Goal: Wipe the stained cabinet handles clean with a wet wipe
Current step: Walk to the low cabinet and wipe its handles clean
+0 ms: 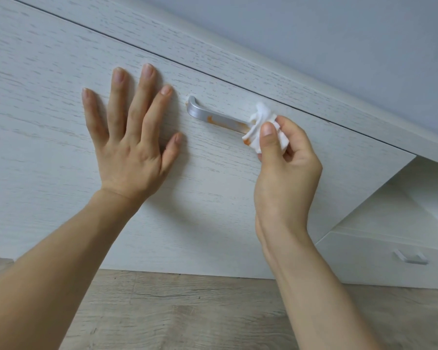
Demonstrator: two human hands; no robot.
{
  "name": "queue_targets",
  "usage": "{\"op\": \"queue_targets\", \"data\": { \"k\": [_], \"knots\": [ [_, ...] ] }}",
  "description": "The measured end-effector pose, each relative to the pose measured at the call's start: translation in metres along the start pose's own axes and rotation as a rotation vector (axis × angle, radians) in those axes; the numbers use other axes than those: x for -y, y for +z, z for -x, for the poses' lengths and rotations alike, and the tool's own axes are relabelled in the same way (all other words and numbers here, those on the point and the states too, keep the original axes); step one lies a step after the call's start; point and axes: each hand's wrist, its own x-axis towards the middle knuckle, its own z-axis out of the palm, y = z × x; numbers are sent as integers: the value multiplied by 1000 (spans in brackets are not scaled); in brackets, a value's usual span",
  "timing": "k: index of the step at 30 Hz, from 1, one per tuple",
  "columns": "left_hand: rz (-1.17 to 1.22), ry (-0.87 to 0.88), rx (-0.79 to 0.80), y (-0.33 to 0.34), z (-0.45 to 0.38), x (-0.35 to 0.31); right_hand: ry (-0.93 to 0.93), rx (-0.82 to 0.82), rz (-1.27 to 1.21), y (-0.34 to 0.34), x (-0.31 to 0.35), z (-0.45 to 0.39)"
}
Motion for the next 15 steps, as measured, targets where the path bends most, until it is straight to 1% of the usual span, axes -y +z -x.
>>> {"op": "queue_targets", "data": {
  "k": [2, 4, 7, 9, 10, 15],
  "knots": [
    [-2, 3, 3, 0, 0, 0, -38, -27, 71, 1, 1, 2],
    [2, 6, 4, -1, 0, -1, -74, -74, 81, -2, 2, 1],
    [14, 5, 4, -3, -1, 0, -110, -188, 52, -11, 2, -3],
    [15, -2, 11, -3, -1, 0, -94, -270, -4, -13, 1, -7],
    [15, -5, 14, -3, -1, 0, -80, -285, -23, -12, 1, -8],
    [3, 3, 7, -2, -1, -1, -41, -207, 8, -1, -1, 4]
  ]
}}
